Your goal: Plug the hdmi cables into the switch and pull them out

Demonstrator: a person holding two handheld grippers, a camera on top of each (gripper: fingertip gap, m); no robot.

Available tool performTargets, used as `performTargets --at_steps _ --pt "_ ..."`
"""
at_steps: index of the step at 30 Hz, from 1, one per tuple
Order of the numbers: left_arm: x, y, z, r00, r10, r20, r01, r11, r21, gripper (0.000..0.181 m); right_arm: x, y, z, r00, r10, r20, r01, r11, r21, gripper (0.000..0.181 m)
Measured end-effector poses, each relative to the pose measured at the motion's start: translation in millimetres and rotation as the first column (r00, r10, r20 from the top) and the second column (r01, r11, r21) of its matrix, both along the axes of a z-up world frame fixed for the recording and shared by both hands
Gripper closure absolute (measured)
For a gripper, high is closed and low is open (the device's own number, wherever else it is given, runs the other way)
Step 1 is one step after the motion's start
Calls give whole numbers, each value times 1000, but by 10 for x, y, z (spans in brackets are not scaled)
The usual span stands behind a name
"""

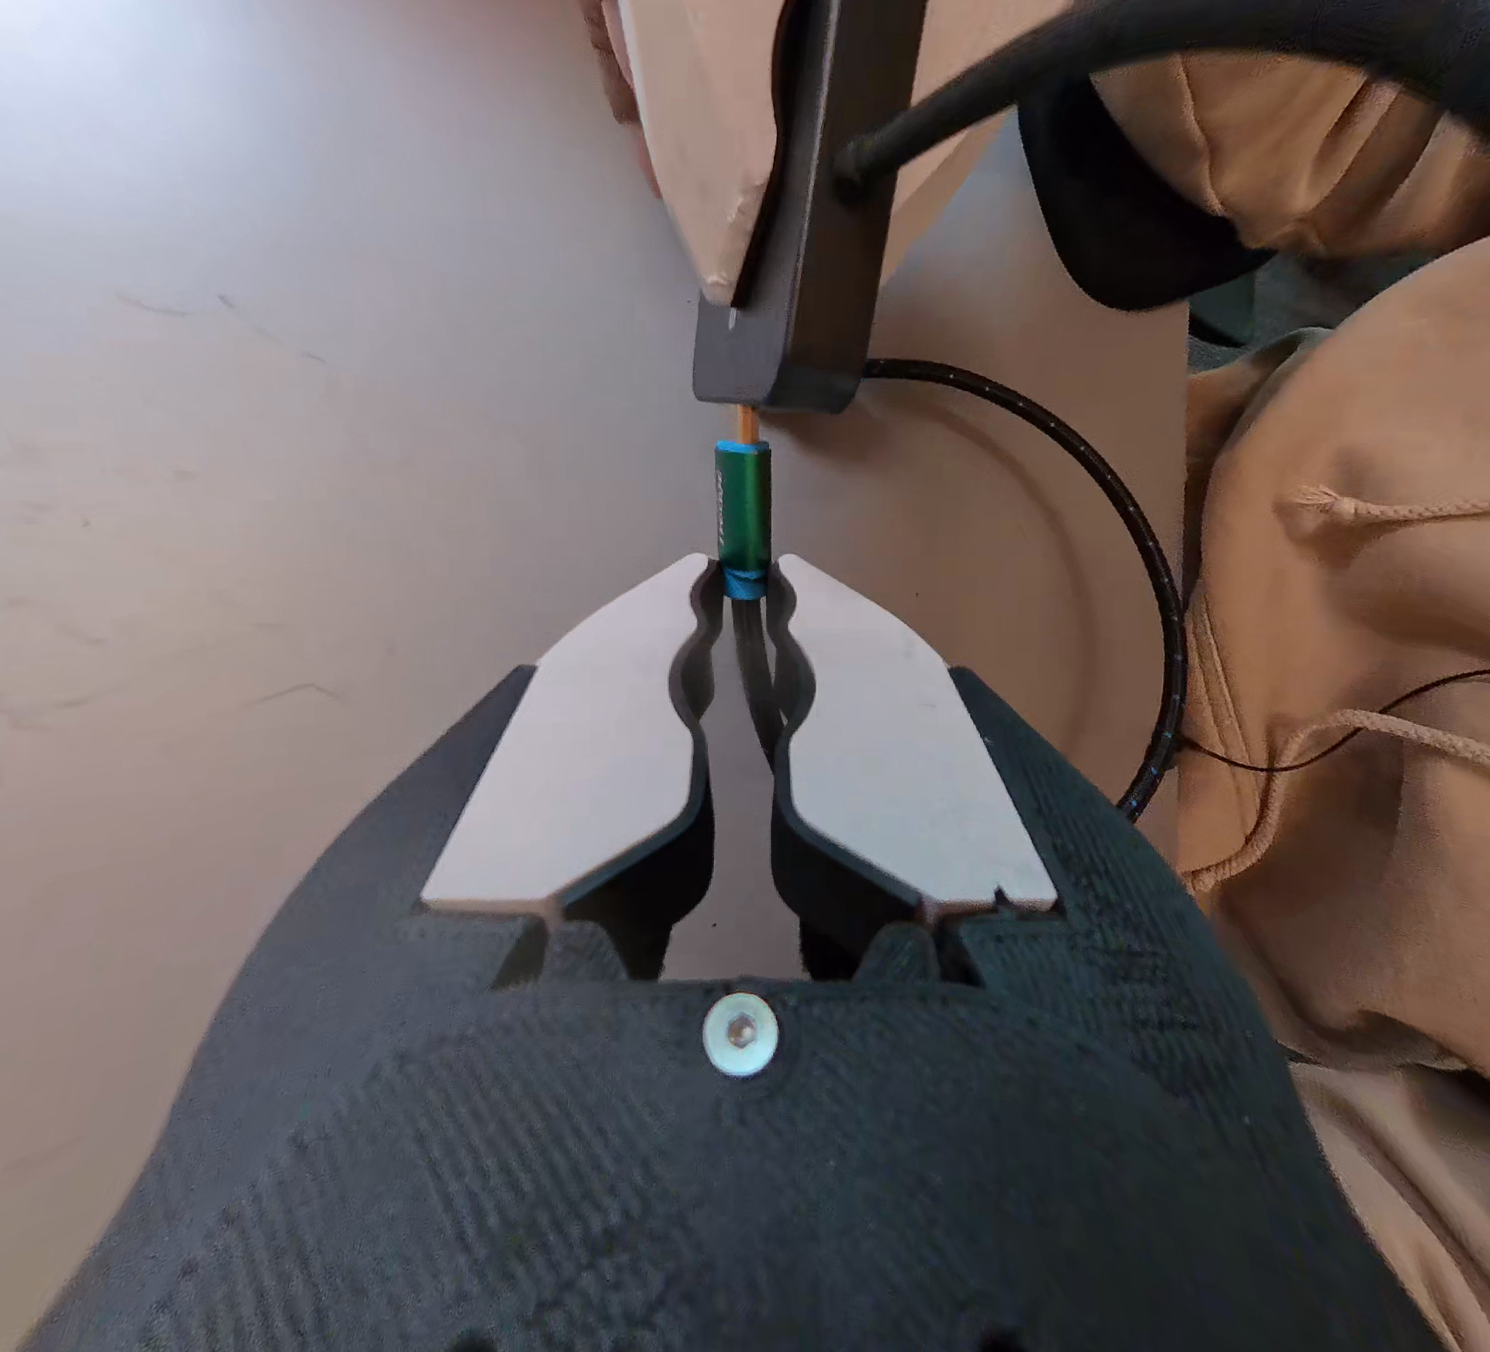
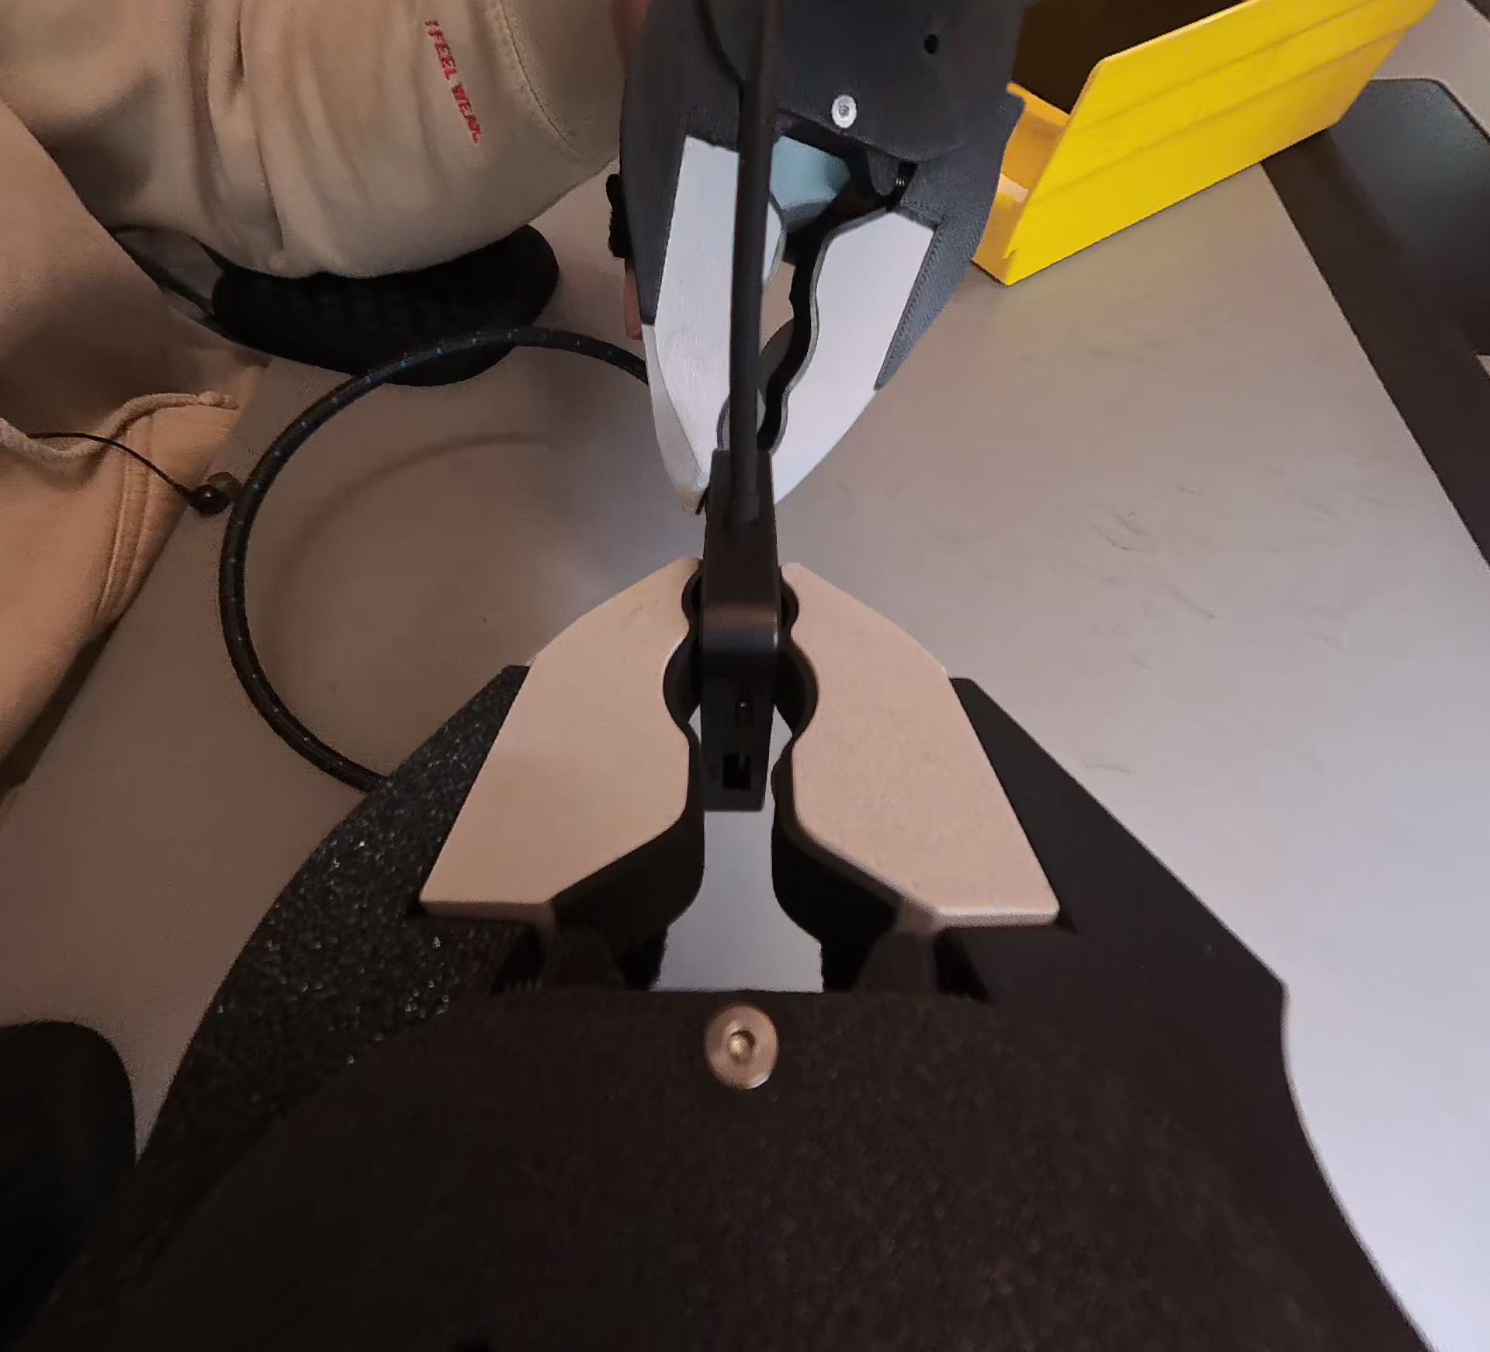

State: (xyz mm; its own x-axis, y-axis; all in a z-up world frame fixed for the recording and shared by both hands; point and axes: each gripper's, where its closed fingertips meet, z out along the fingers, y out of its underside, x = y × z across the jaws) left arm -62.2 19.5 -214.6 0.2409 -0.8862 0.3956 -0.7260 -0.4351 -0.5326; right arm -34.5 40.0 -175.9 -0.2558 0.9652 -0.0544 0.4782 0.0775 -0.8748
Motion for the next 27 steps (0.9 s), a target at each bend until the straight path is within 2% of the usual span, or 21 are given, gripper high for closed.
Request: performTargets --at_steps 5,10,15,20,23,27 --pt "27 5 127 993 3 117 1 999 -36 171 49 -42 15 1000 21 1 -21 999 -41 168" --pt "91 84 231 973 29 228 -27 1000 -11 171 38 18 204 992 -8 -126 -2 997 -72 168" --pt "210 177 439 919 65 388 -68 998 -6 171 99 108 473 964 -52 -262 26 994 -104 168" --pt "275 235 657 848 102 521 -101 994 -30 171 87 183 802 896 -112 -429 54 988 -144 168" --pt "251 244 700 839 110 533 -108 994 -34 170 65 202 859 893 -135 -429 87 988 -129 167" --pt "194 241 699 847 109 521 -109 994 -29 170 142 221 780 934 -146 -327 137 989 -52 162"
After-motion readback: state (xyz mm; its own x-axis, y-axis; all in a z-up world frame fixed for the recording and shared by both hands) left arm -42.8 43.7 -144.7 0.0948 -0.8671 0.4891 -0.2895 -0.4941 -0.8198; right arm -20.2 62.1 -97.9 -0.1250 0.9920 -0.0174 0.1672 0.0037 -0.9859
